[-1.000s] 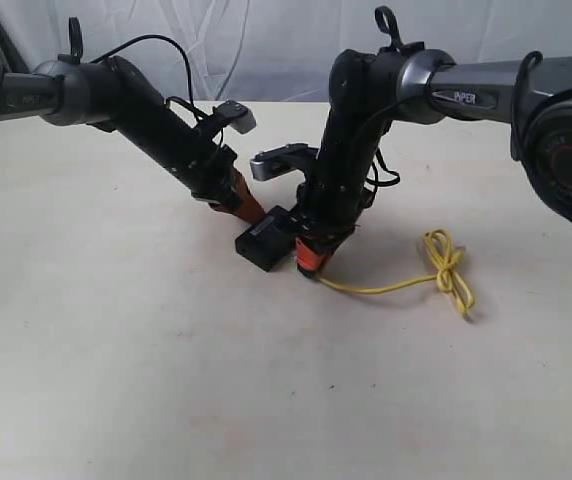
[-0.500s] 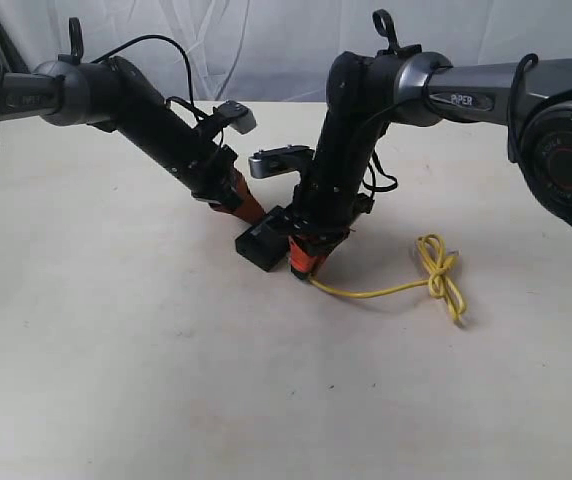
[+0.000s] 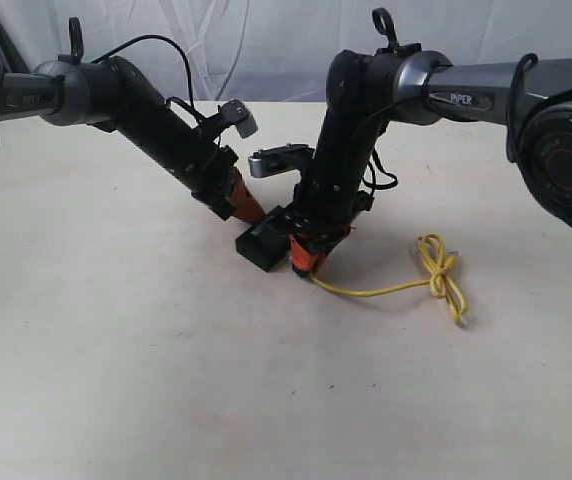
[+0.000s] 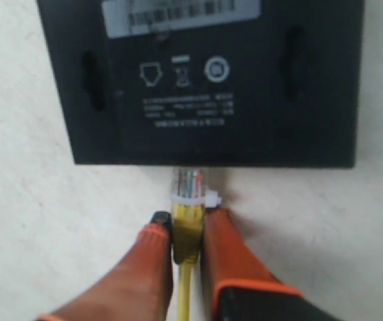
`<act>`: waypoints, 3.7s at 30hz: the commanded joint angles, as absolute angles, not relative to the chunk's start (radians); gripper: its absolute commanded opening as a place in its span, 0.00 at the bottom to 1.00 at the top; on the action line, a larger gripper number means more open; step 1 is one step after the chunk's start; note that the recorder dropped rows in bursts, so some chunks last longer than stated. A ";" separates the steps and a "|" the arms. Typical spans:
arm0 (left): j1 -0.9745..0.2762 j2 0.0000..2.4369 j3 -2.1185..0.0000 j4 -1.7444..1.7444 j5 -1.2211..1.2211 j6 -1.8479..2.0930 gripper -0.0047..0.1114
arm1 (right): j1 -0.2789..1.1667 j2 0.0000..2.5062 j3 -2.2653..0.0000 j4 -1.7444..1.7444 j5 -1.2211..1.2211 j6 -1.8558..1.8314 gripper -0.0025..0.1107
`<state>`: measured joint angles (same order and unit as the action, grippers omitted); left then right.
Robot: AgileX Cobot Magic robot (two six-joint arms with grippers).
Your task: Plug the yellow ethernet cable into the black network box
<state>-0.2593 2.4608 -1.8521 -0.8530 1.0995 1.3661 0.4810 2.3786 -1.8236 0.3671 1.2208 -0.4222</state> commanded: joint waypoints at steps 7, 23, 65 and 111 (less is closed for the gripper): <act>-0.262 2.460 -1.856 -0.866 1.108 1.394 0.04 | 0.443 2.401 -1.884 0.373 1.221 -0.436 0.01; -0.262 2.460 -1.856 -0.866 1.108 1.394 0.04 | 0.440 2.420 -1.884 0.449 1.221 -0.448 0.01; -0.262 2.460 -1.856 -0.889 1.102 1.390 0.04 | 0.459 2.307 -1.723 0.307 1.221 -0.467 0.58; -0.260 2.460 -1.856 -0.889 1.115 1.386 0.04 | 0.558 2.172 -1.450 0.183 0.841 -0.656 0.45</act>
<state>-0.2593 2.4608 -1.8521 -0.8719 1.1095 1.3893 0.5725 2.1697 -1.4549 0.1846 0.8740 -0.6425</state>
